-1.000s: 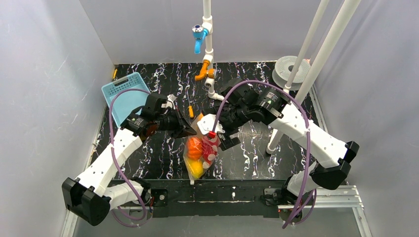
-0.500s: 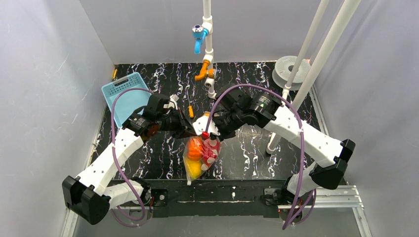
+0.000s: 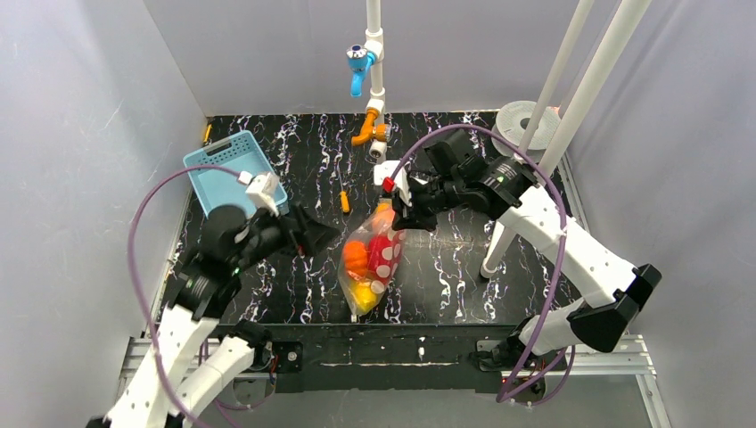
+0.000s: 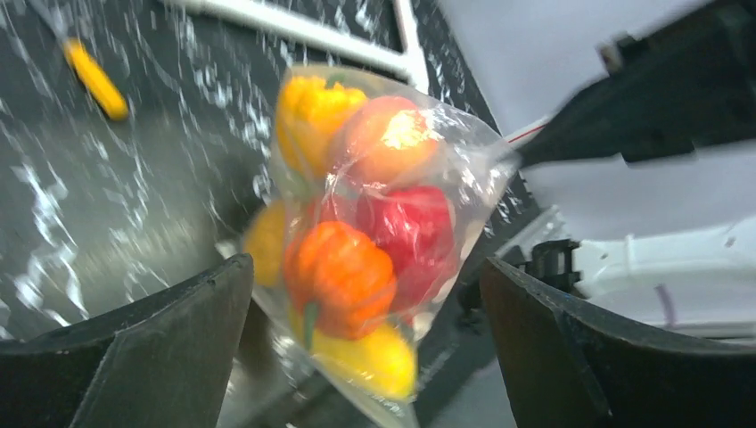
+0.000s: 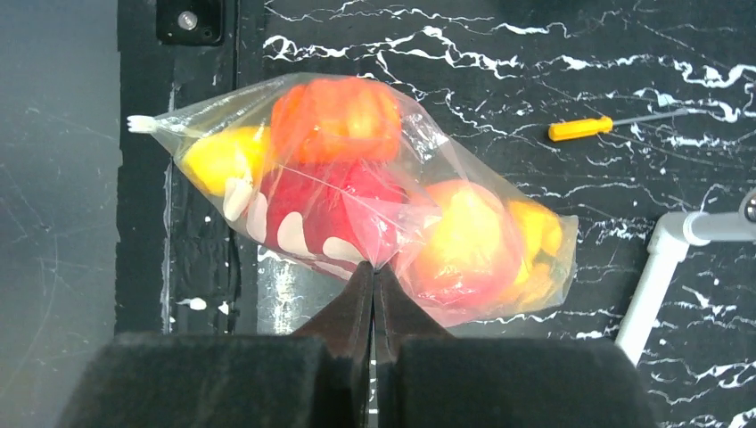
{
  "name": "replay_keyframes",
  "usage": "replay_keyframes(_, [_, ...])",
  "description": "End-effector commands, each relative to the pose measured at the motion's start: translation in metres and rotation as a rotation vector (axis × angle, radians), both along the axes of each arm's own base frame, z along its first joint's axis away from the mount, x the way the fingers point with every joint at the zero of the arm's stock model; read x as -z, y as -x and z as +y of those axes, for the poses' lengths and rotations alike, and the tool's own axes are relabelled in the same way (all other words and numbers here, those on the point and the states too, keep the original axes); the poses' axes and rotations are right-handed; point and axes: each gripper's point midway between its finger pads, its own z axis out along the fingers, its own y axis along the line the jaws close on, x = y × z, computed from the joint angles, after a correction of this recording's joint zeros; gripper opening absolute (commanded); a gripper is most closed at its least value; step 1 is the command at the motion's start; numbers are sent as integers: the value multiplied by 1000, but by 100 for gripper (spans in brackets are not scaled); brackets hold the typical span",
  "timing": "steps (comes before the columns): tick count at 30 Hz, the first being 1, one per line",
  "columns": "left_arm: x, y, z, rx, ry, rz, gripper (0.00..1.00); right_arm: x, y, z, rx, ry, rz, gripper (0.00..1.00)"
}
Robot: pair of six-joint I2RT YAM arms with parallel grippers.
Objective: Open the zip-top bag and remove the fake food
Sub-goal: Adjust the zipper on the food storage bag.
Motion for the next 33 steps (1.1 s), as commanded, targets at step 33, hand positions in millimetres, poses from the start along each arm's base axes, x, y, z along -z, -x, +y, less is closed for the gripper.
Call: replay_keyframes(33, [72, -45, -5, 35, -57, -536, 93, -97, -42, -17, 363, -357, 106, 1])
